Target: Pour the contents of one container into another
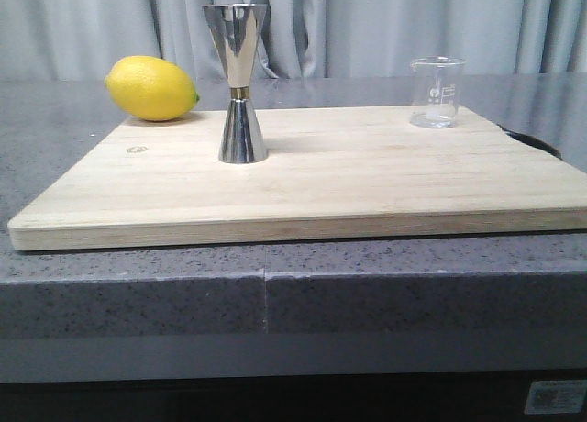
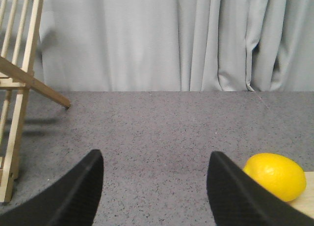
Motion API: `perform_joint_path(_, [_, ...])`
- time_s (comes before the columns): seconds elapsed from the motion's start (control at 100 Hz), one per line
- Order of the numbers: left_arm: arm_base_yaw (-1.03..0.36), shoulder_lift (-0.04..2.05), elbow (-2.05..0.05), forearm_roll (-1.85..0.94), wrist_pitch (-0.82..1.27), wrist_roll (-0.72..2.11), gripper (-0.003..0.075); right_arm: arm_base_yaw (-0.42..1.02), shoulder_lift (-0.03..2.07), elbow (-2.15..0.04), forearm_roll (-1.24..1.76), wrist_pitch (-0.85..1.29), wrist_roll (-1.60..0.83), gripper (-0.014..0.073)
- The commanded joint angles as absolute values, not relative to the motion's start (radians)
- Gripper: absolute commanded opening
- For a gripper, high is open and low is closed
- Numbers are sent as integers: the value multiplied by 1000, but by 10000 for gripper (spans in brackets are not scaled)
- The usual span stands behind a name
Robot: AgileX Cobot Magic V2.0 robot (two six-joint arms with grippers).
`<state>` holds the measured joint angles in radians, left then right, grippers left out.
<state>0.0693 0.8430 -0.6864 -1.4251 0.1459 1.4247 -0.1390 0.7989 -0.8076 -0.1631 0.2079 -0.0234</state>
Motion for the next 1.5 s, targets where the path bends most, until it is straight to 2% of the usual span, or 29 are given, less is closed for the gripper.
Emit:
perform_joint_path(0.0, [70,787,-681,-1457,119,1414,418,-106,768,-837,-171,136,-25,394])
perform_joint_path(0.07, [70,745,-651,-1469,119,1414,402,-71,748,-828,-181,135,-25,394])
perform_joint_path(0.17, [70,685,-619,-1476,129,1414,326,-26,713,-799,-187,128,-25,364])
perform_joint_path(0.5, [70,622,-609,-1466,203,1416,-20,1,637,-716,-211,132,-25,24])
perform_joint_path(0.61, [70,622,-609,-1464,215,1420,-19,1,617,-696,-230,132,-25,-71])
perform_joint_path(1.18, [70,622,-609,-1498,99,1426,-19,1,608,-679,-249,143,-25,-70])
perform_joint_path(1.49, [70,622,-609,-1498,110,1426,-19,1,608,-679,-249,143,-25,-70])
